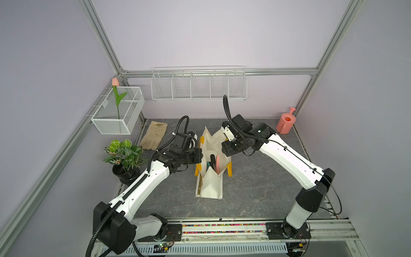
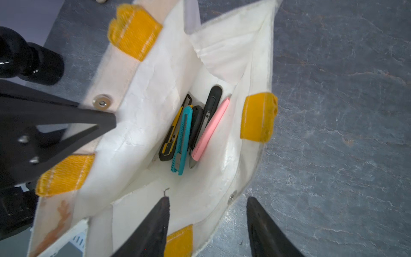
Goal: Place the art knife into the pouch
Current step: Place the utility knife in the pouch, then close the pouch at the center of the board.
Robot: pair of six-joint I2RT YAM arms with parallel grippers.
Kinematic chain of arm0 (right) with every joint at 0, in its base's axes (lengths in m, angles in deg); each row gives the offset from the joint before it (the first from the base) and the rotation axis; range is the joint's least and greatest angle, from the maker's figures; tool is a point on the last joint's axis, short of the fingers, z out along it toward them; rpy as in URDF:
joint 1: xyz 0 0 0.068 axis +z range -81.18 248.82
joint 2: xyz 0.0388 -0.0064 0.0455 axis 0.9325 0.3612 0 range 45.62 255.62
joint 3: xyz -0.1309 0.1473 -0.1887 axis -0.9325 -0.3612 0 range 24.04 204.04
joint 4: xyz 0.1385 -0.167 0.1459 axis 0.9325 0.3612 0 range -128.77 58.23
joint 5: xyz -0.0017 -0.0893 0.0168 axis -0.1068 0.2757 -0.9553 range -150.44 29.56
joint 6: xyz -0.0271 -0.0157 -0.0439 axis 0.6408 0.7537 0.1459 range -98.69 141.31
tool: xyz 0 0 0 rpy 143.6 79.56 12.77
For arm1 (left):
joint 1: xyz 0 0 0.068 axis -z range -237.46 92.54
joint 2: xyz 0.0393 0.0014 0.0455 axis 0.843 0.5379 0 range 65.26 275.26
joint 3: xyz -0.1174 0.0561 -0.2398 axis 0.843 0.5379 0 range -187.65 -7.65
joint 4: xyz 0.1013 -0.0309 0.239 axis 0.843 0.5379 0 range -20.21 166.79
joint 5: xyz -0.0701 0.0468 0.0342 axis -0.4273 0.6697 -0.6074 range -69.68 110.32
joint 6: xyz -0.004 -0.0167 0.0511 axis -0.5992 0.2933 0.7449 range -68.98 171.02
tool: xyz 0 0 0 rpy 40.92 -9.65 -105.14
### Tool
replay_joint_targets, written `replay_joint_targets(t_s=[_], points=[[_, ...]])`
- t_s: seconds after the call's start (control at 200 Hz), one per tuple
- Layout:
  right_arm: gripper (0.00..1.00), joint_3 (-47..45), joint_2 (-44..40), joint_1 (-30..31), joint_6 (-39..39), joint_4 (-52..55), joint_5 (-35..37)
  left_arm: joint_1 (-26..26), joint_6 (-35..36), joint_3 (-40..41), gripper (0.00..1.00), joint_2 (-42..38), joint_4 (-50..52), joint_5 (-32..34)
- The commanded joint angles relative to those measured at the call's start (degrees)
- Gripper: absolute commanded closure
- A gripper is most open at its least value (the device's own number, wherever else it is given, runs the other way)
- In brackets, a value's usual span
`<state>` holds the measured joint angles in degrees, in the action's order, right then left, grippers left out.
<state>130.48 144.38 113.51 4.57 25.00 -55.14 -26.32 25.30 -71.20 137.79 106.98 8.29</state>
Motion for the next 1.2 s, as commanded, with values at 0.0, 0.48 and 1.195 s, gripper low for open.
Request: replay_joint_targets(t_s=[0.0,0.48,1.195], points=[[0.42,-3.4,-2.1,-1.2,-1.0,-0.4,0.7,-0.1,0.1,-1.1,1.00,-1.2,0.8,-0.3],[0.76,-9.1,-0.6,-3.0,-2.0,-7.9,-6.8,0.1,-1.6,-0.1,1.00,-1.8,-0.9,-1.7],[0.89,6.2,7.1,-3.8,5.7,-3.5,-15.4,8.2,-10.7,1.4,1.00,-1.0,-12.3,0.6]])
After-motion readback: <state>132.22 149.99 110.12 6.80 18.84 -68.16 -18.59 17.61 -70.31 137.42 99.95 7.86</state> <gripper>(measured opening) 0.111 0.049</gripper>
